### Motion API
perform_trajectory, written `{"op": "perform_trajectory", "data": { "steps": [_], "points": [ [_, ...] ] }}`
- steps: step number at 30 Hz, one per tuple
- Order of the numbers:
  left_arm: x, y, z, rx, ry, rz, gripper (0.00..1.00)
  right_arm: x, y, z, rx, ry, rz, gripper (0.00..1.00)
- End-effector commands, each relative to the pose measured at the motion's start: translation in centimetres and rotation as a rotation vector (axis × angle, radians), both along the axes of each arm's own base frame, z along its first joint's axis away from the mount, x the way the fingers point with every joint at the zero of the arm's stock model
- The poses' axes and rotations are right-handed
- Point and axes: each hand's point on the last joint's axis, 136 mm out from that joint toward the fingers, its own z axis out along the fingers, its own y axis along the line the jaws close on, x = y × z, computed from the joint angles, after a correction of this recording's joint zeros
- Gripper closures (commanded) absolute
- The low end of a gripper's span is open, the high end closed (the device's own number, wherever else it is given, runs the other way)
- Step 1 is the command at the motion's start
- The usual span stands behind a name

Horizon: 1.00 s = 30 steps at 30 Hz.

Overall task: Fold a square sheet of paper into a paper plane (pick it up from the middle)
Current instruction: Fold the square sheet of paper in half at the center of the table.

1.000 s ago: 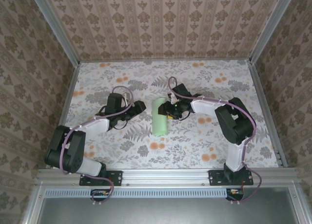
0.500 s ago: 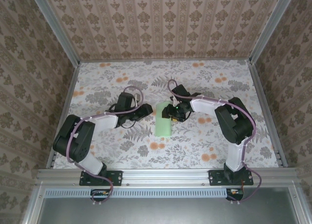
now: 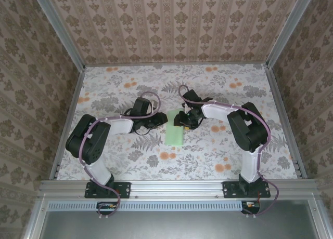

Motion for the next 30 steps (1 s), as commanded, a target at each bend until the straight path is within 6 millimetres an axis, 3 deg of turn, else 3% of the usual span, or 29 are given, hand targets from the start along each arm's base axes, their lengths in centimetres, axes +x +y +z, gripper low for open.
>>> {"op": "perform_trajectory", "data": {
  "steps": [1,11,20,30],
  "points": [
    [0.6,0.2,0.0,0.025,-0.018,0.021,0.70,-2.0,-3.0,-4.7,-0.177,0.107,-0.030,0.53],
    [1.3,2.1,0.9,0.046,-0.063,0.096,0.72,-3.6,-4.6,-7.8,-0.263,0.179,-0.022,0.57],
    [1.3,1.8,1.2,0.033,-0.072,0.066,0.72,-5.3,-5.6,-10.2,-0.304,0.248,-0.009,0.55],
    [1.2,2.0,0.3,0.022,-0.049,0.068,0.71,-6.3,-6.1,-12.2,-0.332,0.293,0.004,0.53]
  ]
}}
